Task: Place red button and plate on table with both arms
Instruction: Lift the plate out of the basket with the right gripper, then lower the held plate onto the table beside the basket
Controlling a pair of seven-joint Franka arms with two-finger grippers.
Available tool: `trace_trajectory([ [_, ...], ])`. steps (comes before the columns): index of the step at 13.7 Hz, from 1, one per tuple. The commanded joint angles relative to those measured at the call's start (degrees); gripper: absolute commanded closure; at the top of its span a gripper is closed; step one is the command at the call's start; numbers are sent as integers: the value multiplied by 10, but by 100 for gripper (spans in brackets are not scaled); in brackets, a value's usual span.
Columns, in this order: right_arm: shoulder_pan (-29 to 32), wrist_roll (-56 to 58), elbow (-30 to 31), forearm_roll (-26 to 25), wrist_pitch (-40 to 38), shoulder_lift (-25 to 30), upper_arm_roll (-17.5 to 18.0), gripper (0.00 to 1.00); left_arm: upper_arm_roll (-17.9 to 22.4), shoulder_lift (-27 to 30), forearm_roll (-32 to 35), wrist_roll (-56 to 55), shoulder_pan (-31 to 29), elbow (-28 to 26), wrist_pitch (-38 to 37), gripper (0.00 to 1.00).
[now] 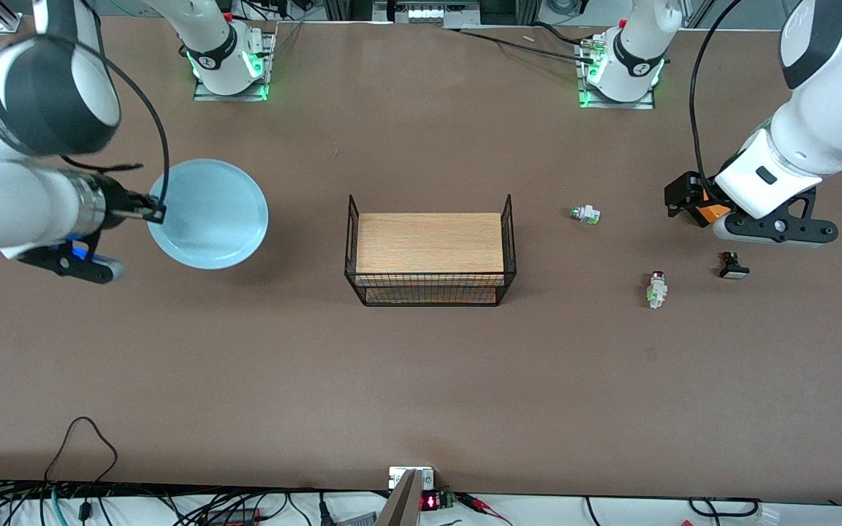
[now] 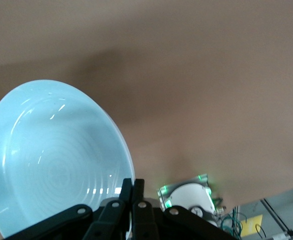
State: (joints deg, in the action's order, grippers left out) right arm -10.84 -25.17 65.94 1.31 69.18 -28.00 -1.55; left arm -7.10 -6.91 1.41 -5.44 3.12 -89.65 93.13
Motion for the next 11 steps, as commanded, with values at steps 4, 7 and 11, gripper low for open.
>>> trace_trajectory([
  [4, 56, 134, 239, -3, 253, 57, 11, 100, 0, 11, 11, 3, 0, -9, -3, 0],
  [7, 64, 184, 357, -3, 402, 84, 10, 100, 0, 11, 11, 2, 0, -9, -3, 0],
  [11, 71, 235, 481, -4, 557, 116, 10, 100, 0, 11, 11, 2, 1, -9, -3, 0],
])
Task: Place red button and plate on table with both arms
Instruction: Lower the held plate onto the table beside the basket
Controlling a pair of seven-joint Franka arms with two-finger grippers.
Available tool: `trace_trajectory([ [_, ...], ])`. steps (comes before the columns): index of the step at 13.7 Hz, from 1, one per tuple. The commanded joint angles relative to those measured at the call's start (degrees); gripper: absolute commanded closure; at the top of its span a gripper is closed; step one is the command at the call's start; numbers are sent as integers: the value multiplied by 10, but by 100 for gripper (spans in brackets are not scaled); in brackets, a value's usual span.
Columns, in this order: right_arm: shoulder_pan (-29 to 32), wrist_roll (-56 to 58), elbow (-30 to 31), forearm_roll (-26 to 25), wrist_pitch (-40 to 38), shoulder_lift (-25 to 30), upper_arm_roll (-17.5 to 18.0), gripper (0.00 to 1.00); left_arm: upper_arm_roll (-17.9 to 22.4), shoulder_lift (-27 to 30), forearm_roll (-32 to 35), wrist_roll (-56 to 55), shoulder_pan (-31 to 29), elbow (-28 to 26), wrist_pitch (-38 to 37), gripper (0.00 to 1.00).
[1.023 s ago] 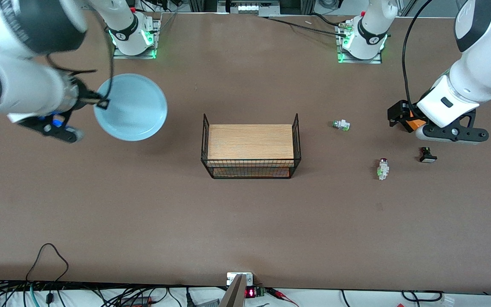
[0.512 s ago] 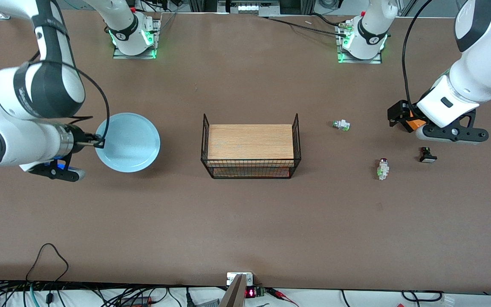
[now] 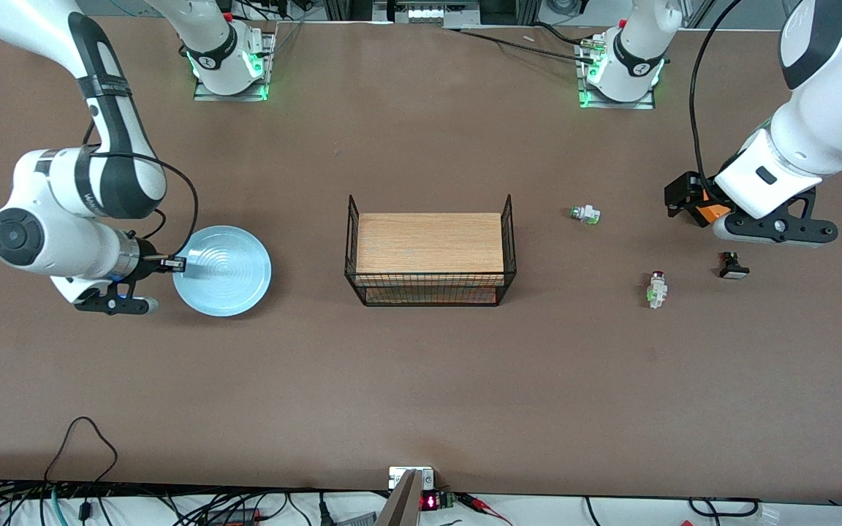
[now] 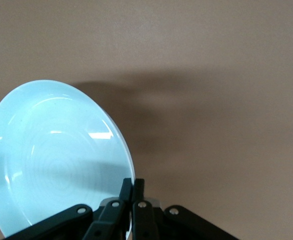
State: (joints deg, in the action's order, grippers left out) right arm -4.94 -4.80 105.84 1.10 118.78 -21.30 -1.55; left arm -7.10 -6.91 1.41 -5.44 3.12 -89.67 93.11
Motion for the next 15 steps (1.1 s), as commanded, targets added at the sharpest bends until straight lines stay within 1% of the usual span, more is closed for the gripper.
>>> trace_trajectory([
  [1, 24, 50, 102, -4, 91, 54, 10, 100, 0, 11, 11, 2, 1, -9, -3, 0],
  [3, 48, 109, 126, -5, 140, 53, 10, 100, 0, 11, 11, 2, 1, -9, -3, 0],
  [6, 84, 207, 127, -2, 184, 31, 10, 100, 0, 11, 11, 2, 1, -9, -3, 0],
  [9, 91, 219, 127, 0, 208, 8, 11, 100, 0, 11, 11, 2, 1, -9, -3, 0],
  [15, 91, 219, 133, 0, 306, -51, 13, 99, 0, 11, 11, 2, 1, -9, -3, 0],
])
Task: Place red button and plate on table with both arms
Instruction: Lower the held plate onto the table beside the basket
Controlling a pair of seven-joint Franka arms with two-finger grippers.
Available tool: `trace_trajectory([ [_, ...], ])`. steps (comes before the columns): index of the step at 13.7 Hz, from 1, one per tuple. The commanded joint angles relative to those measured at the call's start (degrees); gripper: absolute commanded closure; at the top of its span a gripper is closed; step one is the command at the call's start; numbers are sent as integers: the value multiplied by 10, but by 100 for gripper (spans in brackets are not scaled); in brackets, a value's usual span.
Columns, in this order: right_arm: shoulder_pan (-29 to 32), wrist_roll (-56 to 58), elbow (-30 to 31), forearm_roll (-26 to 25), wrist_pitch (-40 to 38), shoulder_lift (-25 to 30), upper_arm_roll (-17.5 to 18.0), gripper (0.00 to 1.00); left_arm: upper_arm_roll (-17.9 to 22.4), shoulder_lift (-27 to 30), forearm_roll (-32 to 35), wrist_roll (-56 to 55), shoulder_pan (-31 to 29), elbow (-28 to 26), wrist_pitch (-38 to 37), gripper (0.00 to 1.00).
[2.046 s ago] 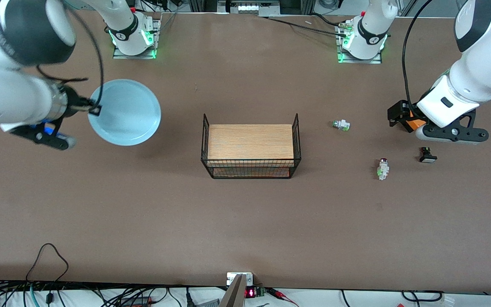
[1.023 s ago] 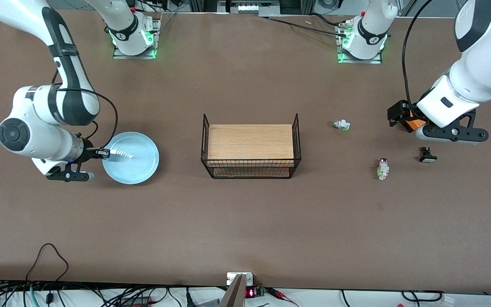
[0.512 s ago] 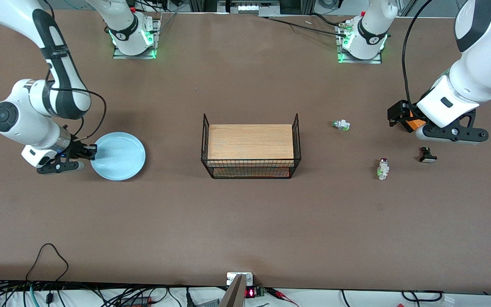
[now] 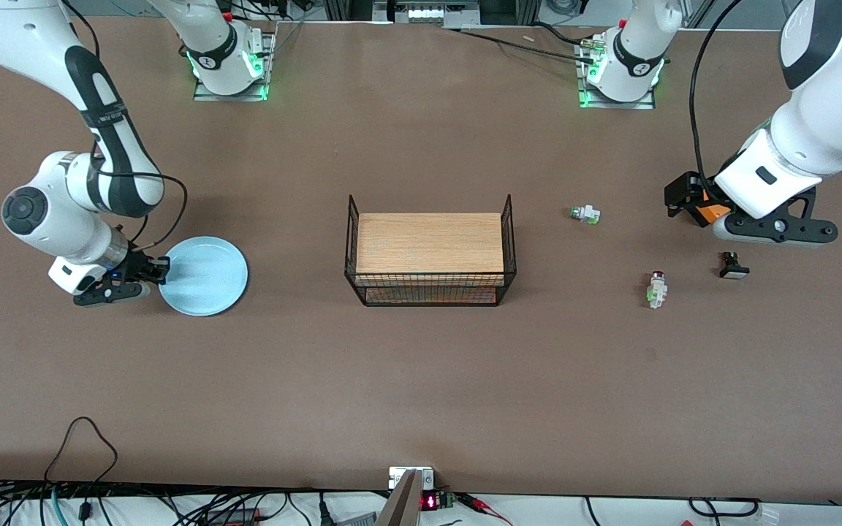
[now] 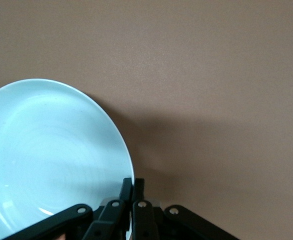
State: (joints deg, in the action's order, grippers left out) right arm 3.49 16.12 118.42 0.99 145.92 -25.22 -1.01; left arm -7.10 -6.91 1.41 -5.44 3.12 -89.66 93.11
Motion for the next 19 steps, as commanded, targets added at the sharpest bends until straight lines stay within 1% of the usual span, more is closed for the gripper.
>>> trace_trajectory([
  [1, 6, 10, 8, 1, 45, -18, 7, 98, 0, 11, 11, 2, 1, -9, -3, 0],
  [2, 6, 10, 8, 1, 55, -23, 7, 96, 0, 11, 11, 2, 1, -9, -3, 0],
  [3, 6, 10, 8, 1, 60, -28, 7, 90, 0, 11, 11, 2, 1, -9, -3, 0],
  [4, 6, 11, 8, -1, 63, -30, 7, 83, 0, 11, 11, 2, 1, -9, -3, 0],
  [5, 4, 15, 8, -1, 67, -31, 7, 70, 0, 11, 11, 2, 1, -9, -3, 0],
  [6, 2, 17, 7, -3, 69, -32, 8, 51, 0, 11, 11, 2, 1, -9, -3, 0],
  [7, 2, 21, 7, -2, 76, -33, 8, 14, 0, 11, 11, 2, 1, -9, -3, 0],
  [8, 2, 20, 8, -1, 94, -35, 8, 0, 0, 11, 11, 2, 1, -9, -3, 0],
  [12, -3, 21, 8, 0, 112, -34, 8, 0, 0, 11, 11, 2, 1, -10, -3, 0],
  [14, -2, 20, 20, 2, 111, -36, 9, 0, -1, 11, 11, 2, 1, -9, -4, 0],
  [16, -3, 22, 16, -2, 97, -27, 9, 0, 0, 11, 11, 2, 1, -9, -4, 0],
  [18, -27, 15, -12, 0, 25, -9, 8, 0, -1, 11, 11, 2, 1, -9, -4, 0],
  [19, -30, 15, -37, -3, -32, -1, 7, 0, 0, 11, 11, 2, 1, -9, -4, 0],
])
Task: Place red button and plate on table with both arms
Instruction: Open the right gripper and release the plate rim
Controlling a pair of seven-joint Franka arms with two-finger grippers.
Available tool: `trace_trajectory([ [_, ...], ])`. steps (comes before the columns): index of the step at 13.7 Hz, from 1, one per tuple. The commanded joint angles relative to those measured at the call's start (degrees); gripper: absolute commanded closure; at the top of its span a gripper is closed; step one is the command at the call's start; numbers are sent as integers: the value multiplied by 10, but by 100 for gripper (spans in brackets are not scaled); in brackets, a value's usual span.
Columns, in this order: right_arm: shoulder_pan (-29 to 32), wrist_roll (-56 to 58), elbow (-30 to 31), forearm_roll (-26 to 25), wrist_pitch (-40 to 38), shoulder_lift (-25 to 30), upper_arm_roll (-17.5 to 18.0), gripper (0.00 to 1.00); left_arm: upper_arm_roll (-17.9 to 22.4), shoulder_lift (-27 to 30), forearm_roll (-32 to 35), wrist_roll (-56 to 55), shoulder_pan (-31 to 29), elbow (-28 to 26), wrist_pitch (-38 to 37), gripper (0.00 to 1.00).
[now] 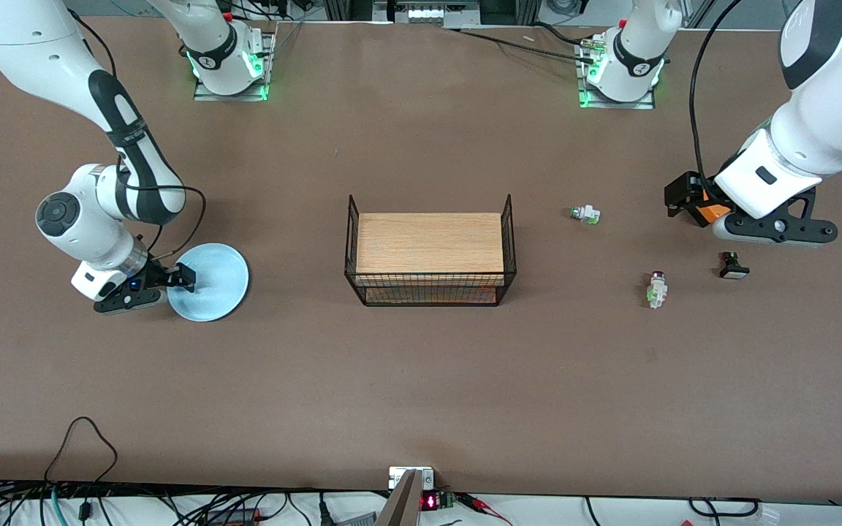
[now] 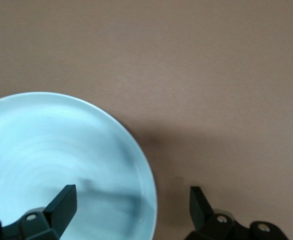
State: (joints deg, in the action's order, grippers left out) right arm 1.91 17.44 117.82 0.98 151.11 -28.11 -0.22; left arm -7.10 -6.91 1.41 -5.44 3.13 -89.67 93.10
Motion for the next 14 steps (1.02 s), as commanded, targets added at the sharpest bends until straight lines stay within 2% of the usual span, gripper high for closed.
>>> trace_trajectory([
  [1, -14, 1, -58, -5, -134, 31, 0, 0, -1, 11, 11, 2, 1, -9, -4, 0],
  [3, -14, -17, -120, -7, -245, 38, -2, 0, -1, 11, 11, 2, 1, -9, -4, 0],
  [6, -15, -66, -215, -64, -392, 39, -2, 0, 0, 11, 11, 2, 1, -9, -4, 0],
  [9, -35, -139, -321, -74, -567, 42, -2, 0, 0, 11, 11, 3, 1, -9, -4, 0],
  [11, -43, -194, -368, -78, -653, 49, -2, 0, 0, 11, 11, 3, 1, -9, -4, 0],
  [14, -43, -263, -393, -72, -730, 77, 3, 0, 0, 10, 11, 3, 1, -9, -3, 0],
])
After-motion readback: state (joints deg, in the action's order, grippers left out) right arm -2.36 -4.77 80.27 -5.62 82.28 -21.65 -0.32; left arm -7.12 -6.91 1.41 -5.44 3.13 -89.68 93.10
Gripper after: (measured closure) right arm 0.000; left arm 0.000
